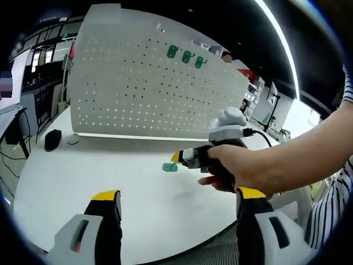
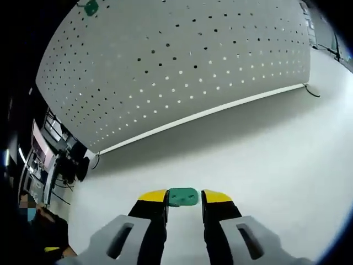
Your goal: Insert the hook assembly into the mounting plate slot until the hook locks in place.
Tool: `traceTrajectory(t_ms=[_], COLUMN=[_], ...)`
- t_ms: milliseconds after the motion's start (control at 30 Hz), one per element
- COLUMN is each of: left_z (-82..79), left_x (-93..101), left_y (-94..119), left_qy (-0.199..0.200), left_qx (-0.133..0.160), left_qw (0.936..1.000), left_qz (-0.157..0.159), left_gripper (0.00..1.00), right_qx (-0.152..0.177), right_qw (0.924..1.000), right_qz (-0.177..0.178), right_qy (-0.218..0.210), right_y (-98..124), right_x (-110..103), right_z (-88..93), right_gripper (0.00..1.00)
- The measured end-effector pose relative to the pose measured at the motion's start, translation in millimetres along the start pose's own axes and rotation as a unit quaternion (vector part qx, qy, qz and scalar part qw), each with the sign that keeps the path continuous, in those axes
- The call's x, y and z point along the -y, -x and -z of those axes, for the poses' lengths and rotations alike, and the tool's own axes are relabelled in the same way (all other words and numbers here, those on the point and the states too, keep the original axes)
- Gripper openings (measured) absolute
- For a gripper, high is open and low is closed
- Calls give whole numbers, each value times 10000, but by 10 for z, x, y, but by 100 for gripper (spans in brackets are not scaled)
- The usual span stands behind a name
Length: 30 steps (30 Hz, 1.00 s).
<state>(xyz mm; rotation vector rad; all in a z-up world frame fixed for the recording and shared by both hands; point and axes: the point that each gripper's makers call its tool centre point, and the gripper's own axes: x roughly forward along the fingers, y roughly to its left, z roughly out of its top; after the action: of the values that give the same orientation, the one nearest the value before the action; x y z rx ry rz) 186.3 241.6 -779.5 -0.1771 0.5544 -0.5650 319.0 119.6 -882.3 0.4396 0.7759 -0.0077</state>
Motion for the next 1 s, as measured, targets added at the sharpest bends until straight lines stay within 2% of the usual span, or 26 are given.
traceTrajectory(t_ms=[233, 433, 700, 1000], left_z=[1, 10, 15, 32], left_x=[-9, -15, -29, -21], left_y=[-2, -6, -11, -4], left_qy=[5, 34, 10, -23], left_qx=[-15, -43, -51, -100], left_qw=[10000, 10000, 10000, 9999], left_qz=[-18, -21, -61, -28], left_gripper=[86, 85, 84, 83], right_qx=[-113, -174, -346, -382], right_qw=[9999, 9998, 9992, 9988], right_qz=[-23, -33, -132, -186], right_qy=[-13, 133, 173, 234], right_y=[-28, -34, -44, -43], right_x=[2, 11, -16, 2], right_z=[44, 29, 67, 60], right_gripper=[18, 9, 3, 1])
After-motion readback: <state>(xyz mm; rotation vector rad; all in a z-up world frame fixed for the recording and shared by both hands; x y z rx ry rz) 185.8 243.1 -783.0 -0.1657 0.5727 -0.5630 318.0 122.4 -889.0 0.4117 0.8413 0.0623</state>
